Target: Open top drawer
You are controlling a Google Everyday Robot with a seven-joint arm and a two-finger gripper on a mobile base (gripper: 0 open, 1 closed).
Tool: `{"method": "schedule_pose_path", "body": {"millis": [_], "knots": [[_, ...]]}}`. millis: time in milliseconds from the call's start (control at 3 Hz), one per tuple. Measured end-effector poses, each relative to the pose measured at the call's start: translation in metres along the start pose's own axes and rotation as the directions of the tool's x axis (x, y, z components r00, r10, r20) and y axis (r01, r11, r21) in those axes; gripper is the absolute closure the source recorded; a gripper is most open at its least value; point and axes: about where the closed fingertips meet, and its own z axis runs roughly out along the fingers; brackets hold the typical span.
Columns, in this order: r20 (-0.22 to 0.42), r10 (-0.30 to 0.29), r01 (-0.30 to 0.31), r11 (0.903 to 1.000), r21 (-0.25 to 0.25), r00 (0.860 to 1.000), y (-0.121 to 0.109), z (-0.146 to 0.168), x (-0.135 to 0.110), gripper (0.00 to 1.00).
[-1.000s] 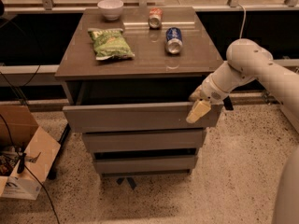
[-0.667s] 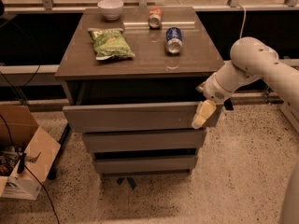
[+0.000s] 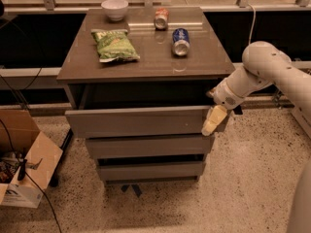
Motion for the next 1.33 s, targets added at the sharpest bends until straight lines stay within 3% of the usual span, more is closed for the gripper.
{"method": "schedule_pose_path", "body": {"millis": [333,667,1000,1333], "knots": [[0.002,0.036,-0.036,0.9980,-0.052,0.999,0.002,0.015,0.011,0.00],[-0.004,0.054,-0.054,0.9948,-0.087,0.999,0.006,0.025,0.018,0.19],[-0.021,0.023,-0.025,0.9936,-0.110,1.000,0.017,0.023,0.011,0.50],[-0.021,0.023,-0.025,0.9936,-0.110,1.000,0.017,0.023,0.011,0.73]]}}
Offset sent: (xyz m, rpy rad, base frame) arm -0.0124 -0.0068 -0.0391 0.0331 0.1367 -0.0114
